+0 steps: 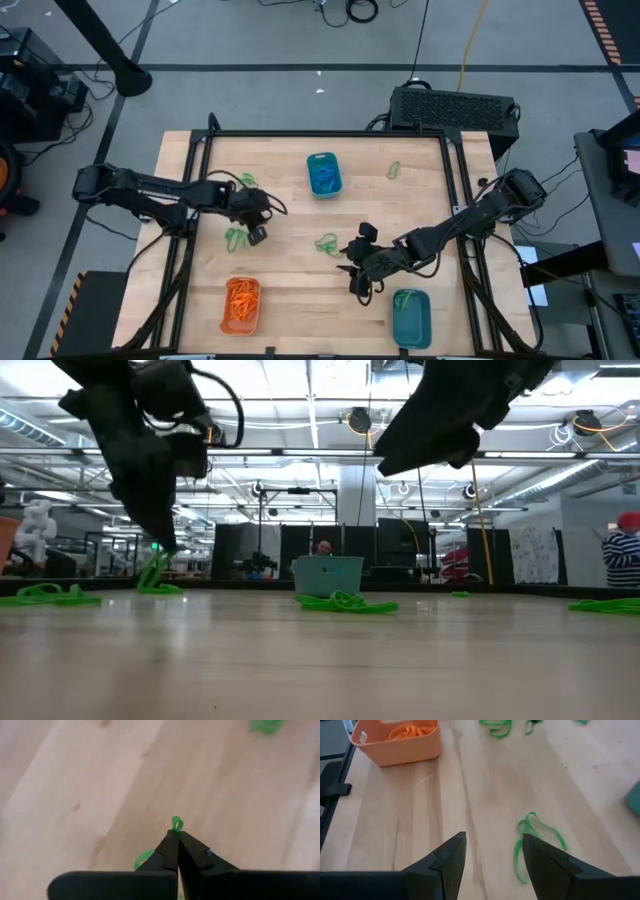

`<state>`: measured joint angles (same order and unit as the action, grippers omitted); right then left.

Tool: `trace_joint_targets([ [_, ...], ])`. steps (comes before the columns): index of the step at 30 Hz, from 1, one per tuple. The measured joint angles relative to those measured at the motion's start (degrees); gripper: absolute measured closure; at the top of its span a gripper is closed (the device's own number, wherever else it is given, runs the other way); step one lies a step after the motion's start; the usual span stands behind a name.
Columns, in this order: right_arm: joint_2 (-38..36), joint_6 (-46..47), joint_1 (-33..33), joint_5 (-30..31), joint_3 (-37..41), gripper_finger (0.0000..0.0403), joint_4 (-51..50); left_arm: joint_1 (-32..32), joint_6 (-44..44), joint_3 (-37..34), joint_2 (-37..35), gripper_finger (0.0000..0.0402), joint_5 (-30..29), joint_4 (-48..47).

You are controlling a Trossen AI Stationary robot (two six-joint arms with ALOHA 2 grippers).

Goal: Sort rubber bands into baskets
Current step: Put the green rubber band into the bottom bin

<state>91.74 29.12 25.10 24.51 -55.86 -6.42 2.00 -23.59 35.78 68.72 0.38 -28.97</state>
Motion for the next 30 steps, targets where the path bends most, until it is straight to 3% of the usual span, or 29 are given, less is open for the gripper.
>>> trace_joint_targets([
  [7, -3.09, 0.15, 0.15, 7.93, 0.0, 0.0216, -2.48, -6.3, -1.63, -0.14, -1.67, 0.0401, 1.54, 14.24],
  [12, -3.34, 0.17, 0.09, 10.35, -0.02, 0.0216, -3.08, -11.9, -2.94, -0.12, 1.16, 0.0401, 1.28, 26.43],
  [19, -3.34, 1.01, 0.02, 13.21, 0.0, 0.0216, -3.46, -19.01, -2.98, -0.12, 13.23, 0.0401, 0.46, 46.84],
  [22, -3.34, 2.0, -0.04, 13.98, 0.0, 0.0216, -5.36, -21.14, -1.4, -0.12, 20.13, 0.0401, 0.42, 60.51],
  [25, -3.34, 5.47, 0.02, 18.61, -0.02, 0.0216, -9.35, -22.31, 0.39, 0.73, 26.97, 0.0401, 0.38, 72.23],
  [30, -3.32, 12.12, -0.44, 21.77, -0.02, 0.0218, -17.38, -22.38, 1.57, 7.43, 35.86, 0.0401, 0.2, 74.46],
])
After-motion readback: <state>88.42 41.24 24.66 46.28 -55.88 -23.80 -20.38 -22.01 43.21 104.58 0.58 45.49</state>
